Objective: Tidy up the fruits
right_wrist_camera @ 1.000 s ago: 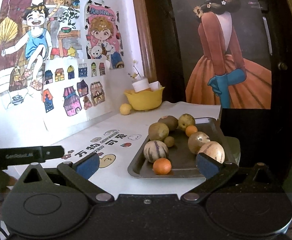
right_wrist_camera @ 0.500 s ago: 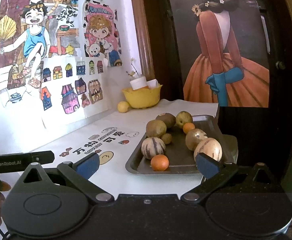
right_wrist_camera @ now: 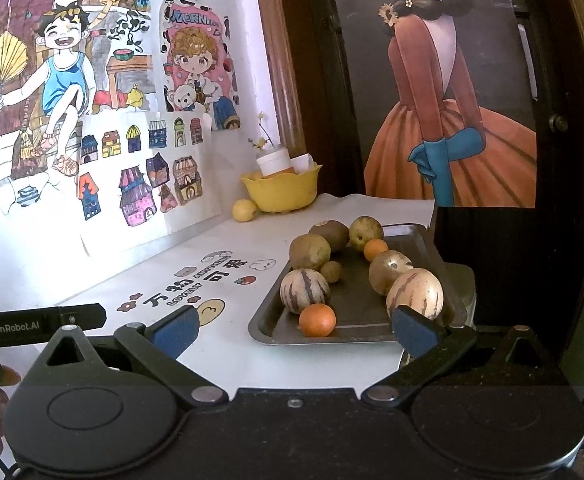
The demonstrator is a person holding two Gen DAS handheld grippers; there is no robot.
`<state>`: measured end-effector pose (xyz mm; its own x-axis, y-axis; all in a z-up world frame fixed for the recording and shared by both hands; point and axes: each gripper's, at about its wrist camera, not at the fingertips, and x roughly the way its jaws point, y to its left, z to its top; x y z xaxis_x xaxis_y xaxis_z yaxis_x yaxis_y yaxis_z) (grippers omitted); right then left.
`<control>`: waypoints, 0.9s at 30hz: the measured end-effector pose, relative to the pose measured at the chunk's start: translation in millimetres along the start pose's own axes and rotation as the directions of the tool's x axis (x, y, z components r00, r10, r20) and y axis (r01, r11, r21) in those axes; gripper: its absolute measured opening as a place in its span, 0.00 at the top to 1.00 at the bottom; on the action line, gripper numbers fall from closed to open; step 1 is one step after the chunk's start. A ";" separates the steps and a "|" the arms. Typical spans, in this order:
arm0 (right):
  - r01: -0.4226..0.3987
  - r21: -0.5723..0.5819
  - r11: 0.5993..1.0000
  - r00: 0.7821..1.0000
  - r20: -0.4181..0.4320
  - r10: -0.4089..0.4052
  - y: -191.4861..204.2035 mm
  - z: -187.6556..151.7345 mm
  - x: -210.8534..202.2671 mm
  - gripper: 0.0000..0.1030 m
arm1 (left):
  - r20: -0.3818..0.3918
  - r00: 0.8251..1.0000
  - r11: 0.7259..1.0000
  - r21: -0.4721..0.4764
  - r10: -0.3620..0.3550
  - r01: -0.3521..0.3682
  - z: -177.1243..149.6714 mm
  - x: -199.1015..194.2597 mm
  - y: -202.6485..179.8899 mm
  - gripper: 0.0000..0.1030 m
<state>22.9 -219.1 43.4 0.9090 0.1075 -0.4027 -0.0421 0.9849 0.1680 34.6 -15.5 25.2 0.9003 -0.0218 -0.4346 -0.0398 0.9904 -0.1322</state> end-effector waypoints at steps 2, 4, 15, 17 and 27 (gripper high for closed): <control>0.000 -0.002 1.000 1.000 0.000 0.000 -0.2 -0.4 0.2 0.01 | 0.000 1.000 1.000 0.001 -0.001 0.001 0.1 0.0 0.0 0.00; 0.001 -0.001 1.000 1.000 0.000 -0.001 0.0 -0.3 0.1 0.01 | 0.000 1.000 1.000 0.001 0.000 0.000 0.2 0.0 0.1 0.00; -0.007 -0.002 1.000 1.000 -0.010 0.007 4.9 -2.9 1.0 0.01 | -0.020 1.000 1.000 -0.010 0.005 -0.005 -3.4 2.1 -0.2 0.00; -0.007 -0.003 1.000 1.000 -0.012 0.007 6.1 -3.3 1.4 0.01 | -0.019 1.000 1.000 -0.010 0.006 -0.006 -3.6 1.8 -0.2 0.00; -0.011 0.005 1.000 1.000 -0.027 0.011 8.5 -7.7 4.7 0.01 | -0.023 0.998 0.999 0.010 0.053 -0.053 -8.9 3.1 -5.2 0.00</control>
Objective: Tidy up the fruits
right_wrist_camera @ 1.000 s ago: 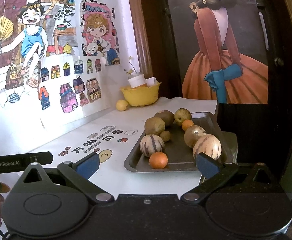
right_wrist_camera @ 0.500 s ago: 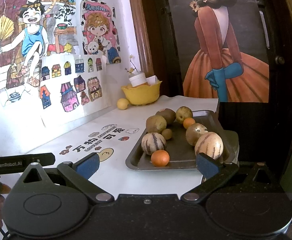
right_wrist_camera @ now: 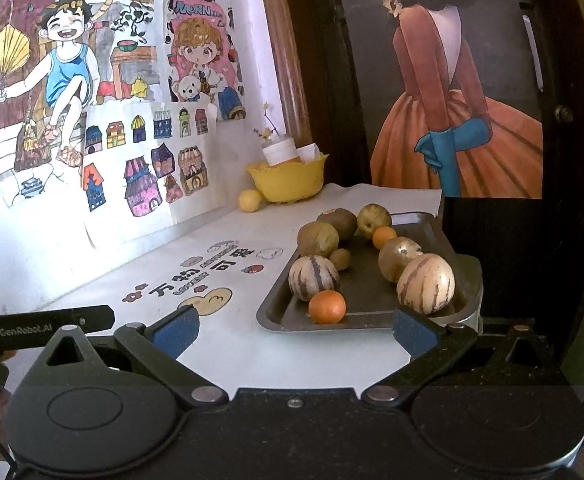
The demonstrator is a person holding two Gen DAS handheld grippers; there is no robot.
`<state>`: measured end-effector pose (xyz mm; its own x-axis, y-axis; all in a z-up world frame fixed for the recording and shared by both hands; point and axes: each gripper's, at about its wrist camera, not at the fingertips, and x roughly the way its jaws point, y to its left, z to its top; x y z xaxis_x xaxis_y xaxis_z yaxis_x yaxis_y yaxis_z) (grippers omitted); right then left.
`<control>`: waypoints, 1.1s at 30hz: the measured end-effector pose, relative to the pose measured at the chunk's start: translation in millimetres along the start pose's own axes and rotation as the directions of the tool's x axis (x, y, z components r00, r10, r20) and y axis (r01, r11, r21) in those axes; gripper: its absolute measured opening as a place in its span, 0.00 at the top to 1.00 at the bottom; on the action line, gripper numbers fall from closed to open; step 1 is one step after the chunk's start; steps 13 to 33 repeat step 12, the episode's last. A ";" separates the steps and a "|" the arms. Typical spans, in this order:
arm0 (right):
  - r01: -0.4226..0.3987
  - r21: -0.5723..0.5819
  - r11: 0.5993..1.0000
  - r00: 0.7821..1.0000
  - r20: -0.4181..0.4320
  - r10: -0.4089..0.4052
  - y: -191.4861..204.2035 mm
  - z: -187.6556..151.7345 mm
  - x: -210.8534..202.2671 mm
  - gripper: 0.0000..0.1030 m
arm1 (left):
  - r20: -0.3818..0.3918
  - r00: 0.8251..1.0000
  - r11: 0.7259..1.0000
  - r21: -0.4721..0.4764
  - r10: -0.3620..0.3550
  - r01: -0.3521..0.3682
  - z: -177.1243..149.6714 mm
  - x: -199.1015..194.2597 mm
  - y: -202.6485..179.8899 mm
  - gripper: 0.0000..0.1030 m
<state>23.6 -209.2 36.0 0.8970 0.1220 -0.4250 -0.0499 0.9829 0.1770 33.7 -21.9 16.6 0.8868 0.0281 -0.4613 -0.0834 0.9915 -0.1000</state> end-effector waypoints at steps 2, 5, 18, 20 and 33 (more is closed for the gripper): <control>-0.003 0.000 1.000 1.000 -0.007 0.003 1.6 -1.7 1.4 0.01 | 0.000 1.000 1.000 0.014 -0.002 0.002 -2.1 0.7 -2.7 0.00; -0.011 -0.001 1.000 1.000 -0.018 0.011 3.8 -3.5 3.7 0.01 | -0.003 1.000 1.000 0.021 -0.015 0.015 -4.6 2.2 -5.7 0.00; -0.020 0.000 1.000 0.999 -0.031 0.020 6.2 -5.9 7.1 0.01 | -0.006 1.000 0.999 0.028 -0.022 0.022 -7.2 4.6 -7.5 0.00; -0.020 0.000 1.000 0.999 -0.031 0.020 6.2 -5.9 7.1 0.01 | -0.006 1.000 0.999 0.028 -0.022 0.022 -7.2 4.6 -7.5 0.00; -0.020 0.000 1.000 0.999 -0.031 0.020 6.2 -5.9 7.1 0.01 | -0.006 1.000 0.999 0.028 -0.022 0.022 -7.2 4.6 -7.5 0.00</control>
